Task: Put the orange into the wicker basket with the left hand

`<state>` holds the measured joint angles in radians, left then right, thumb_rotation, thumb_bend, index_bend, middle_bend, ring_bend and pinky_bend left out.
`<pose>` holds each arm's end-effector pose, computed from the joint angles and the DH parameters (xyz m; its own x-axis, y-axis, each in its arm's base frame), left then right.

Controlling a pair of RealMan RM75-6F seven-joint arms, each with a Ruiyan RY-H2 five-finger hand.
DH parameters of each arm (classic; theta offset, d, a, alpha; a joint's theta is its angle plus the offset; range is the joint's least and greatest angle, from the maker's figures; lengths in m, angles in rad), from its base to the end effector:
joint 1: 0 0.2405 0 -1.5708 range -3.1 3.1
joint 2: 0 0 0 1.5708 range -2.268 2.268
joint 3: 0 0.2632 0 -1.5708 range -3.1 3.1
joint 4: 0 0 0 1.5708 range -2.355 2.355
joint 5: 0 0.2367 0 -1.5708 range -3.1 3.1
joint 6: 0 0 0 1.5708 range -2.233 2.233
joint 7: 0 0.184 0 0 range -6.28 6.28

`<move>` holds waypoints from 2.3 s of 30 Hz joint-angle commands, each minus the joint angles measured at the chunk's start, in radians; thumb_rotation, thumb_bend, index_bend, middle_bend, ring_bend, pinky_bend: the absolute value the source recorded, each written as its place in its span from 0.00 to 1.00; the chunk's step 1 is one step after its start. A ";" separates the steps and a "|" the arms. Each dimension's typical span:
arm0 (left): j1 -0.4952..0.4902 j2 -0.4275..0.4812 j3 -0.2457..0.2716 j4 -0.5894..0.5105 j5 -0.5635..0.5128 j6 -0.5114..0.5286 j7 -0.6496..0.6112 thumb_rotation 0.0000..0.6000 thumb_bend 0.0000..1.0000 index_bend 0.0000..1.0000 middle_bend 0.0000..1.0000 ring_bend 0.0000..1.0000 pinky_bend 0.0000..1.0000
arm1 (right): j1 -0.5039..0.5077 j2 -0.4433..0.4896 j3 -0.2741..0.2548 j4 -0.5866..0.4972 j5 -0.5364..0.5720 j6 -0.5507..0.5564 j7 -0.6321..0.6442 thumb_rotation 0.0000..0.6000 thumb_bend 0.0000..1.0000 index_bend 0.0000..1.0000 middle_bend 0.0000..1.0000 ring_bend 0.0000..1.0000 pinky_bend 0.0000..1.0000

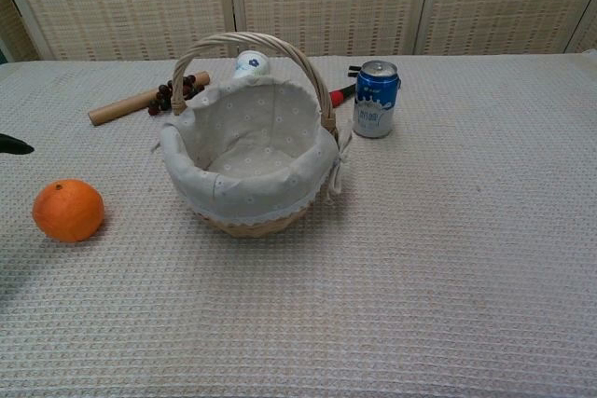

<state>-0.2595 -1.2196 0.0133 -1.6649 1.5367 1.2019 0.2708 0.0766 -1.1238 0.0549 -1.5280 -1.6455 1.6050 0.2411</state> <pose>-0.2766 0.2467 0.0373 0.5527 0.2346 0.7997 0.8254 -0.2870 -0.4862 -0.3132 -0.2204 0.1539 0.2373 0.0875 0.9675 -0.9544 -0.1648 0.2490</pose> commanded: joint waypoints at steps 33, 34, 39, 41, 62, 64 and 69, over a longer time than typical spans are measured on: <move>-0.151 -0.299 -0.066 0.234 -0.194 -0.145 0.106 1.00 0.42 0.00 0.00 0.06 0.16 | 0.011 0.038 -0.018 -0.012 -0.001 -0.031 0.040 1.00 0.22 0.00 0.00 0.00 0.19; -0.148 -0.322 -0.070 0.262 -0.187 -0.122 0.105 1.00 0.42 0.03 0.03 0.13 0.19 | 0.012 0.039 -0.020 -0.012 -0.002 -0.033 0.040 1.00 0.22 0.00 0.00 0.00 0.19; -0.135 -0.393 -0.077 0.357 -0.134 -0.027 0.052 1.00 0.46 0.26 0.27 0.43 0.49 | 0.015 0.040 -0.023 -0.013 -0.005 -0.039 0.039 1.00 0.22 0.00 0.00 0.00 0.19; -0.129 -0.407 -0.077 0.385 -0.115 0.006 0.040 1.00 0.50 0.34 0.36 0.53 0.60 | 0.015 0.040 -0.025 -0.013 -0.006 -0.040 0.038 1.00 0.22 0.00 0.00 0.00 0.19; -0.122 -0.221 -0.203 0.043 -0.081 0.213 0.181 1.00 0.55 0.49 0.55 0.66 0.72 | 0.023 0.040 -0.043 -0.018 -0.019 -0.062 0.019 1.00 0.22 0.00 0.00 0.00 0.19; -0.139 -0.239 -0.211 0.015 -0.092 0.197 0.189 1.00 0.55 0.49 0.55 0.66 0.72 | 0.025 0.041 -0.043 -0.019 -0.017 -0.067 0.019 1.00 0.22 0.00 0.00 0.00 0.19; -0.185 -0.320 -0.231 0.000 -0.111 0.168 0.215 1.00 0.55 0.49 0.55 0.66 0.72 | 0.029 0.044 -0.043 -0.020 -0.015 -0.071 0.024 1.00 0.22 0.00 0.00 0.00 0.19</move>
<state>-0.4228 -1.5075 -0.2066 -1.6591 1.4360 1.3854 0.4729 0.1049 -1.0805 0.0124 -1.5480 -1.6598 1.5337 0.2651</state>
